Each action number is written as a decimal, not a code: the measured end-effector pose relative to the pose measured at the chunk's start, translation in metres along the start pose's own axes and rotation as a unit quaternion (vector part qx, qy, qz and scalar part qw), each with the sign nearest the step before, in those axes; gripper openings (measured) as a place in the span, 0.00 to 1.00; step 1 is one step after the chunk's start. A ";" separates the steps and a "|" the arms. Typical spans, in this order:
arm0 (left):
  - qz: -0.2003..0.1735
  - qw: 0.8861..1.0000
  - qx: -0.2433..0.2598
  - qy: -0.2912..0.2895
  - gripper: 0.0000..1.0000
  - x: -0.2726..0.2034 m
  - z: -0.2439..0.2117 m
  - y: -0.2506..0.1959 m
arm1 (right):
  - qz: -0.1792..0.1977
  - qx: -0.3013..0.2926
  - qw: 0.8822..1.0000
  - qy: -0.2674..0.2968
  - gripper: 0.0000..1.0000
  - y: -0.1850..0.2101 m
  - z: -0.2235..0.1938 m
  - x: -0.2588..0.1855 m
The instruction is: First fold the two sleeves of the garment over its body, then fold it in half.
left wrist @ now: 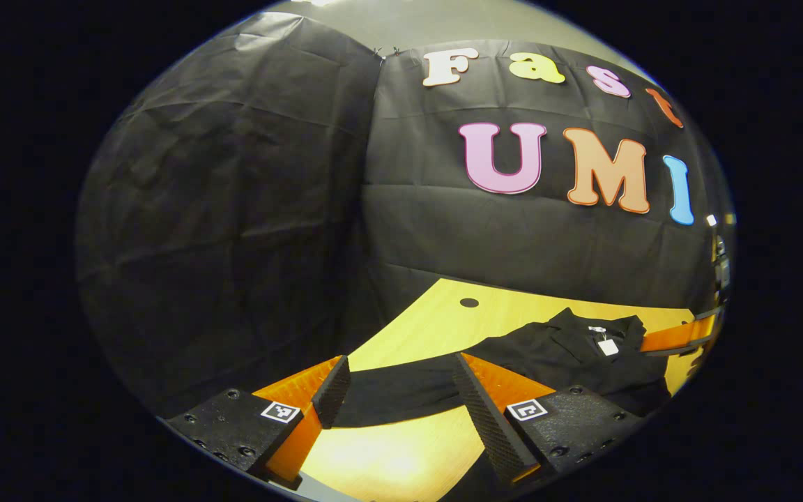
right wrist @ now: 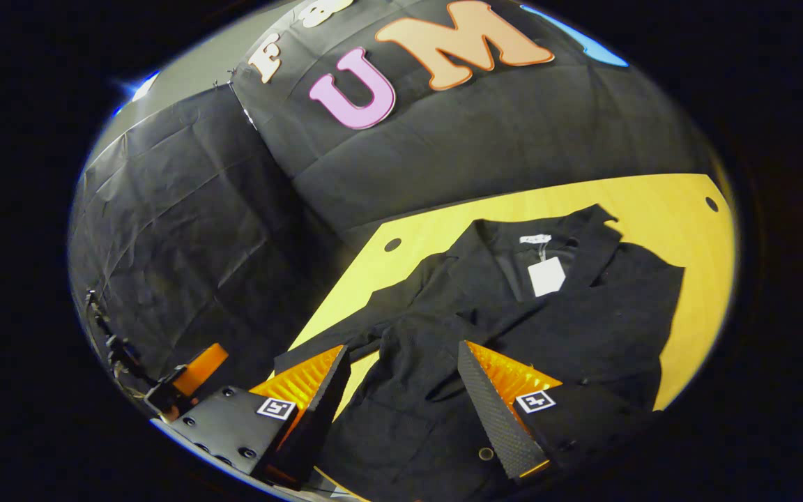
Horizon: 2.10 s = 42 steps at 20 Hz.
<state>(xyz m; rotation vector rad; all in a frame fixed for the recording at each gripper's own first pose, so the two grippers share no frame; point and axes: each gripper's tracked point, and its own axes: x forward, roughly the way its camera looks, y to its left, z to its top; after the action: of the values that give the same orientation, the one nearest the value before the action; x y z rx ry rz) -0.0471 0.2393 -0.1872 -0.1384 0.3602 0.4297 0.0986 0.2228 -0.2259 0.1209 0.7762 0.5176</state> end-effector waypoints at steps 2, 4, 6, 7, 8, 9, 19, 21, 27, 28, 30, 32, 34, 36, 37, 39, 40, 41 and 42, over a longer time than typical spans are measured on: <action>0.005 1.000 -0.011 0.010 0.92 0.024 -0.010 0.006 | -0.015 0.017 1.000 -0.020 0.98 -0.006 0.000 -0.026; 0.016 0.999 -0.018 0.029 0.92 0.046 -0.028 0.014 | -0.034 0.046 0.998 -0.031 0.98 -0.012 -0.006 -0.046; 0.022 0.998 -0.023 0.047 0.92 0.060 -0.044 0.022 | -0.047 0.074 0.996 -0.035 0.98 -0.023 -0.014 -0.053; 0.027 0.998 -0.019 0.058 0.92 0.068 -0.053 0.027 | -0.054 0.087 0.994 -0.036 0.98 -0.029 -0.018 -0.056; 0.034 0.997 -0.014 0.068 0.93 0.075 -0.062 0.033 | -0.061 0.096 0.993 -0.034 0.98 -0.032 -0.022 -0.060; 0.041 0.996 -0.010 0.076 0.93 0.081 -0.069 0.041 | -0.069 0.101 0.992 -0.032 0.98 -0.037 -0.026 -0.063; 0.064 0.986 -0.020 0.150 0.94 0.106 -0.138 0.072 | -0.083 0.115 0.989 -0.049 0.99 -0.044 -0.023 -0.072; 0.077 0.979 -0.035 0.187 0.94 0.101 -0.168 0.077 | -0.093 0.106 0.988 -0.060 0.98 -0.046 -0.015 -0.076; 0.068 0.984 -0.008 0.163 0.94 0.108 -0.158 0.078 | -0.126 0.045 0.983 -0.130 0.98 -0.047 0.017 -0.086; 0.068 0.984 -0.008 0.163 0.94 0.107 -0.158 0.077 | -0.126 0.040 0.983 -0.130 0.98 -0.046 0.017 -0.087; 0.066 0.984 -0.006 0.164 0.94 0.107 -0.157 0.077 | -0.126 0.038 0.984 -0.122 0.98 -0.046 0.012 -0.084; 0.058 0.984 -0.004 0.166 0.94 0.107 -0.157 0.075 | -0.127 0.037 0.984 -0.116 0.98 -0.047 0.009 -0.083; 0.043 0.985 -0.001 0.168 0.88 0.109 -0.157 0.071 | -0.126 0.032 0.985 -0.112 0.98 -0.047 0.007 -0.082; 0.022 0.985 0.006 0.169 0.73 0.112 -0.159 0.061 | -0.124 0.032 0.986 -0.110 0.98 -0.046 0.006 -0.082; 0.012 0.986 0.011 0.169 0.67 0.112 -0.158 0.057 | -0.124 0.033 0.986 -0.111 0.98 -0.046 0.007 -0.082; -0.001 0.986 0.016 0.168 0.41 0.115 -0.157 0.048 | -0.122 0.034 0.986 -0.113 0.98 -0.045 0.008 -0.082; 0.003 0.986 0.017 0.168 0.27 0.116 -0.157 0.043 | -0.122 0.035 0.985 -0.113 0.98 -0.046 0.008 -0.083; 0.010 0.985 0.021 0.169 0.14 0.115 -0.158 0.042 | -0.122 0.035 0.985 -0.114 0.98 -0.046 0.008 -0.084; 0.015 0.984 0.030 0.172 0.00 0.115 -0.158 0.042 | -0.124 0.034 0.985 -0.116 0.98 -0.047 0.009 -0.086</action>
<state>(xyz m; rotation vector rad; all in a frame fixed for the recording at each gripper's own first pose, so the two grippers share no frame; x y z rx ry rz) -0.0170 0.2888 -0.3786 -0.1495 0.7163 0.4251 0.0725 0.1406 -0.1787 0.1436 0.5700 0.2341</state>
